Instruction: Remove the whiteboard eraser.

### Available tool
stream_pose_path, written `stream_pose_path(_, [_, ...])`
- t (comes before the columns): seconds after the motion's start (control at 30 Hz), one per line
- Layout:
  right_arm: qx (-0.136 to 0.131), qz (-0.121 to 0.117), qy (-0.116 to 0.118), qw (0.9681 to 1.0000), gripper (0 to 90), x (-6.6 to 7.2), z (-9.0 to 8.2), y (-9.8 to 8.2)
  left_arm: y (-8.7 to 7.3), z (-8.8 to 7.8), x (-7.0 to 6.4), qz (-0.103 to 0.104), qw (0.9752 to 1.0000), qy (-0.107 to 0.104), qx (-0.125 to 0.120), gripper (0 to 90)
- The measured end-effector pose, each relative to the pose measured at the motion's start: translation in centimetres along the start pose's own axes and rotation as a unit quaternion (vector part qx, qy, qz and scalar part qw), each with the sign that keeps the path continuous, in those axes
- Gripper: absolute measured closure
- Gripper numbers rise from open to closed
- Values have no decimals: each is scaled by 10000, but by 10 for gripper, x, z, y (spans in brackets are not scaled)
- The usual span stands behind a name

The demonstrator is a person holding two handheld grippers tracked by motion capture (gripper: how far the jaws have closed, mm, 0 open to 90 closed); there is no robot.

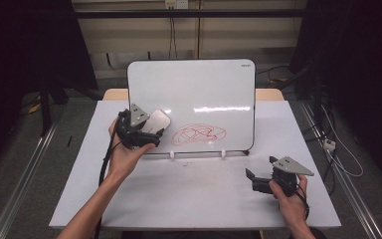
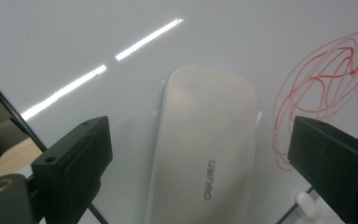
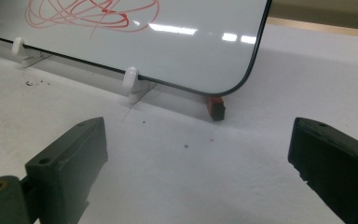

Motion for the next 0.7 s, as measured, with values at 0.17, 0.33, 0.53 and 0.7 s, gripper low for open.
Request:
stream_pose_path(0.17, [-4, 5, 6, 10000, 43, -1, -1, 0, -3, 10, -4, 56, 9999, 25, 151, 67])
stream_pose_path(0.33, [-11, -22, 23, 10000, 43, 1, -1, 0, -11, 15, -3, 106, 9995, 187, 245, 65])
stream_pose_path(0.53, [-6, -37, 25, 10000, 43, 2, 0, 0, -24, 21, 0, 149, 9982, 309, 490, 71])
stream_pose_path(0.7, [-7, -41, 25, 10000, 43, 1, 0, 0, -24, 23, -3, 324, 9973, 385, 533, 124])
Point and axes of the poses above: each handheld gripper's, and its own axes: z roughly forward along the jaws, y roughly out of its top, x roughly to its left, the point moved 7 cm from there along z, roughly forward along the jaws, and after that the axes turned 11 degrees about -y, right-handed, at the moved point
